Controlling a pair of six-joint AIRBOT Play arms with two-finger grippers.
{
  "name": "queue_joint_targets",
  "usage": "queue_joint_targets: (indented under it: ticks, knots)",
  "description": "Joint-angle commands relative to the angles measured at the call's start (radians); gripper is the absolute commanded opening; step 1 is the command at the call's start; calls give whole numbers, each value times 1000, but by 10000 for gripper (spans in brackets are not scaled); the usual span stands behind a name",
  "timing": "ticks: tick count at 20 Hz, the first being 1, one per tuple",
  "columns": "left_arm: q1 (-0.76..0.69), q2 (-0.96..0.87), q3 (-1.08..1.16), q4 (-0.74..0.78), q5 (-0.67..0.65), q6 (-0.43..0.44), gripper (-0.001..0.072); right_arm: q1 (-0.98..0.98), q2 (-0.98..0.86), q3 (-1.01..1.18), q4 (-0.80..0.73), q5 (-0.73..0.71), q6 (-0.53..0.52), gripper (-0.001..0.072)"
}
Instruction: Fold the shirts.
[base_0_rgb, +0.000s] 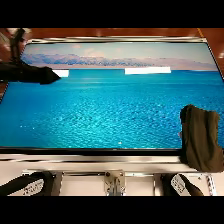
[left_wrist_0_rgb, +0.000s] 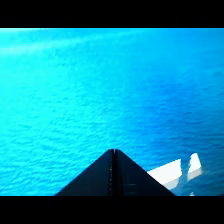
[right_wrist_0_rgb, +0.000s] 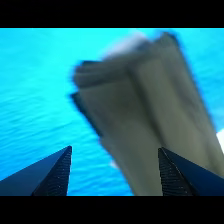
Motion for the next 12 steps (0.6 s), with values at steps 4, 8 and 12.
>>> queue_joint_targets:
  ticks: [4, 8, 12]
  knots:
    - [-253, -133, 0, 425, -236, -208, 709, 467, -140, -25, -142, 167, 71, 677]
    - [-256, -143, 0, 425, -236, -208, 709, 605, -213, -27, -210, 201, 82, 677]
    - [-256, -145, 0, 425, -233, -207, 709, 645, -214, -27, -189, 196, 82, 676]
